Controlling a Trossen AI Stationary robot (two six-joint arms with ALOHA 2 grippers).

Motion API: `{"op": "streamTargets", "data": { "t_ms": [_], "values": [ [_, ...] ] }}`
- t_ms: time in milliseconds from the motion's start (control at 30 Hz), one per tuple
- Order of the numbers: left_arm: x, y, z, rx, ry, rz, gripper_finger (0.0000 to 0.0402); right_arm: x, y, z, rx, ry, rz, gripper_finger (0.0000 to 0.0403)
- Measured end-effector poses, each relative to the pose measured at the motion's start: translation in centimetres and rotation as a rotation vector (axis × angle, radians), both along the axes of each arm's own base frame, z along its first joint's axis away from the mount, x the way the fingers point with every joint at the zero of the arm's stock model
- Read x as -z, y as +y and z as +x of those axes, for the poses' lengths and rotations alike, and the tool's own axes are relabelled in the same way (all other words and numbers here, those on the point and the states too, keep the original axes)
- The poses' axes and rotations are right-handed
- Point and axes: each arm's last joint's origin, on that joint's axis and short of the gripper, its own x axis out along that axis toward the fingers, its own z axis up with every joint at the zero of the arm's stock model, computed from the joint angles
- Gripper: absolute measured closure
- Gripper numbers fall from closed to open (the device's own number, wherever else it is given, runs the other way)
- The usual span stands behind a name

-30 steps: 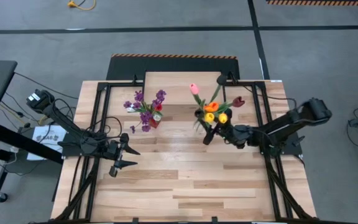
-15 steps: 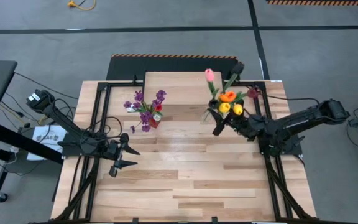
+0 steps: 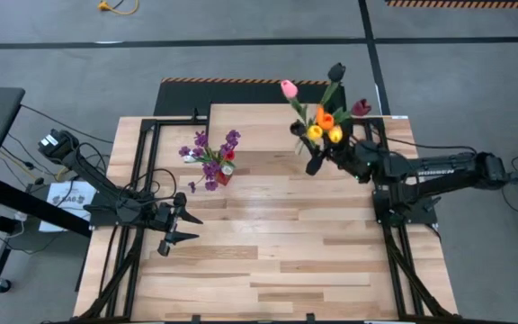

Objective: Pick and place flowers into a vace then onto a shelf
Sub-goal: Put the transparent flower vase on the shelf

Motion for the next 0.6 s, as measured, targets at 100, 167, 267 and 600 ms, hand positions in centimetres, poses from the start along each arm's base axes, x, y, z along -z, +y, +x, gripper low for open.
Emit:
{"op": "streamTargets", "data": {
  "t_ms": [100, 167, 267, 600],
  "values": [
    [0.0, 0.0, 0.0, 0.0, 0.001, 0.0, 0.0219, -0.6, -1.1, -0.1, 0.03, 0.01, -0.006, 0.0211],
    [0.0, 0.0, 0.0, 0.0, 0.001, 0.0, 0.0219, -0.6, -1.9, -0.2, 0.039, 0.016, -0.004, 0.0204],
    [0.0, 0.0, 0.0, 0.001, 0.001, 0.0, 0.0219, -0.5, -3.2, -0.5, 0.042, 0.006, 0.016, 0.0208],
    [0.0, 0.0, 0.0, 0.0, 0.001, 0.0, 0.0219, 1.1, -7.2, -0.2, 0.07, 0.043, 0.067, 0.0203]
  ]
}}
